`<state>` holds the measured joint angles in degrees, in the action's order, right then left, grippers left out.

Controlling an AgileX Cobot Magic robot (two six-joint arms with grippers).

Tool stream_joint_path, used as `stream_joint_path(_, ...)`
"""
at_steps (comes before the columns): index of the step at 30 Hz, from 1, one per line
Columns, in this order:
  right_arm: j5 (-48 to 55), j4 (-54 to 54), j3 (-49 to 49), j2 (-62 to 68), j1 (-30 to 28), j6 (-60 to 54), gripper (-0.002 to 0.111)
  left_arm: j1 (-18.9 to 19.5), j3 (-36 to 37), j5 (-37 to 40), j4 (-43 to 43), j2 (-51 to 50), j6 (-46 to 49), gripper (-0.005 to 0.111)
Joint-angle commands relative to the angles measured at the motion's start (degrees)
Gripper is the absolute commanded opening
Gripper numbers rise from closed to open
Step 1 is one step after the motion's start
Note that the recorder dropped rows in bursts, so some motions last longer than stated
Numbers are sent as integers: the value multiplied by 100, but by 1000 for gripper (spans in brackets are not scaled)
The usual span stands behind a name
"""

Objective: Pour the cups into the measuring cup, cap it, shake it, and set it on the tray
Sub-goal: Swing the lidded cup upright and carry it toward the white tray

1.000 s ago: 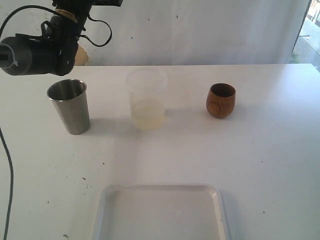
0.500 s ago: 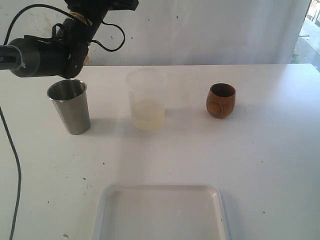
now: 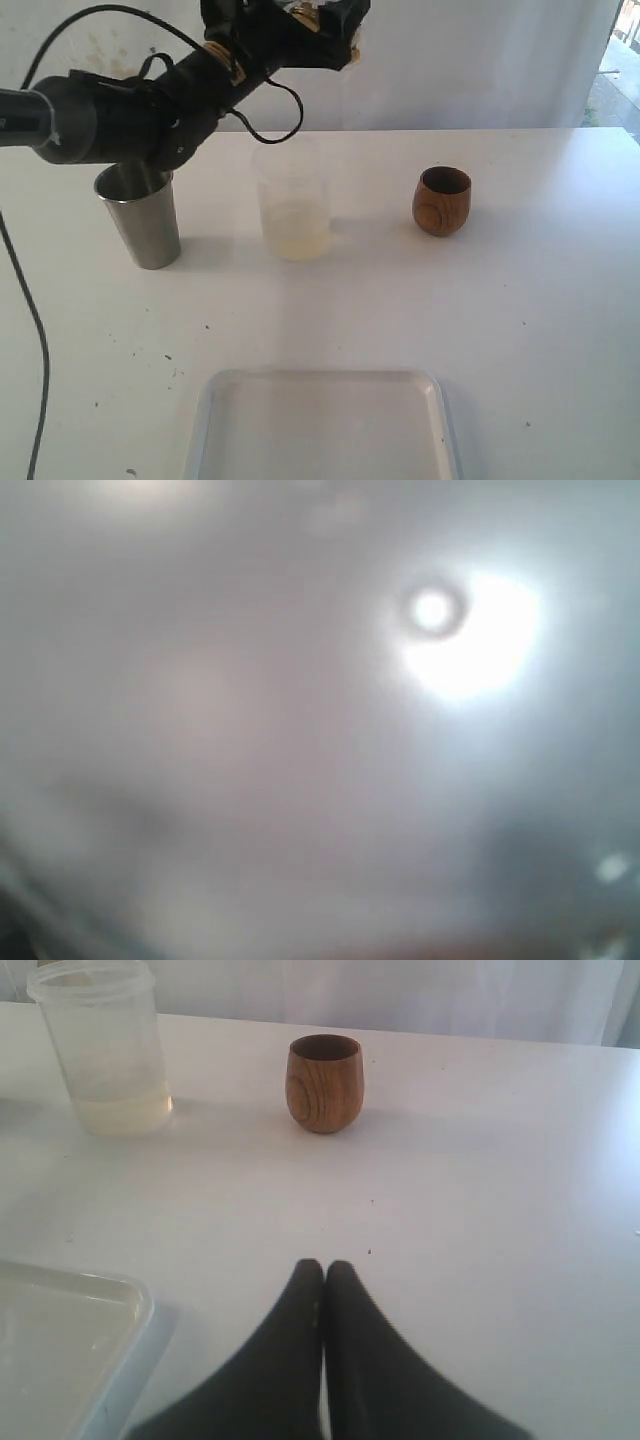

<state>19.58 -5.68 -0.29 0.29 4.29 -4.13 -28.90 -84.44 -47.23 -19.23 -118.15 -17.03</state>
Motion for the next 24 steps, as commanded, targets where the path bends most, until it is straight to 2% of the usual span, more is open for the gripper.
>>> stream_joint_path(1,1,16,29,-29,-31,-13,0,15,610,30,-105,781,-493,0)
stream_joint_path(6,1,16,29,-29,-31,-13,0,15,1364,1046,-376,1610,-706,0)
stream_joint_path(8,1,16,29,-29,-31,-13,0,15,1678,1188,-547,1900,-1203,0)
stream_joint_path(12,1,16,29,-29,-31,-13,0,15,2273,1188,-1292,2419,-2366,0)
stream_joint_path(18,1,16,29,-29,-31,-13,0,15,3065,1176,-3427,2974,-4140,0)
stream_joint_path(21,1,16,29,-29,-31,-13,0,15,3428,610,-4382,3016,-4616,0)
stream_joint_path(24,1,16,29,-29,-31,-13,0,-46,3734,107,-4755,2969,-4912,0)
